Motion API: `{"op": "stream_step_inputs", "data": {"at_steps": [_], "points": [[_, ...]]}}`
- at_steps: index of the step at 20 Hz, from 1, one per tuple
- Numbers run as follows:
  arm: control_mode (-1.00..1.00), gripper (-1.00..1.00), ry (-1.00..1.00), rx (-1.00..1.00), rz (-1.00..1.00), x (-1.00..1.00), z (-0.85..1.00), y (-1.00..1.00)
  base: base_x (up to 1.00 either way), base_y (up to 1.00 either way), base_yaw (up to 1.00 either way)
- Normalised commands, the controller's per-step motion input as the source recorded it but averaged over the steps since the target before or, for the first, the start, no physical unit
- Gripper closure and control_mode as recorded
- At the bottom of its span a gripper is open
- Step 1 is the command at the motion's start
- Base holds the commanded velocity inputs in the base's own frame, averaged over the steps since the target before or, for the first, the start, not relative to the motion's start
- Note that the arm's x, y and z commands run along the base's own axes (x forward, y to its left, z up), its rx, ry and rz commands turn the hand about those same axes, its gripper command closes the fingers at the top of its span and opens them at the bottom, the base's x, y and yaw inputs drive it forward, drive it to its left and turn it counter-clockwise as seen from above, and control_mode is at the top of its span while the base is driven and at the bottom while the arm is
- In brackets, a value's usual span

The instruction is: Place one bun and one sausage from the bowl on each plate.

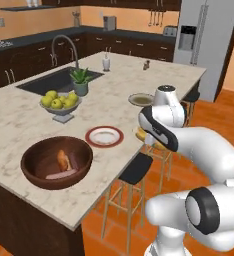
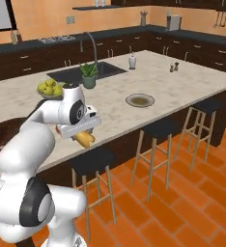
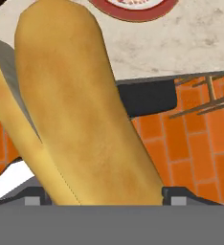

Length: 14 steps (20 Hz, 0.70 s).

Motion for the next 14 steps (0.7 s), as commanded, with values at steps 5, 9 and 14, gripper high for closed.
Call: {"op": "stream_step_inputs", "data": {"at_steps": [5,9,14], "points": [[1.0,1.0,0.0,0.0,0.0,0.0,0.0,0.0,0.91,0.28,0.29],[1.0,1.0,0.0,0.0,0.0,0.0,0.0,0.0,0.77,0.47,0.28],[-1.0,1.0,0.16,0.02,0.04,0.99,-0.7,-0.06,0.0,0.0,0.0]]}}
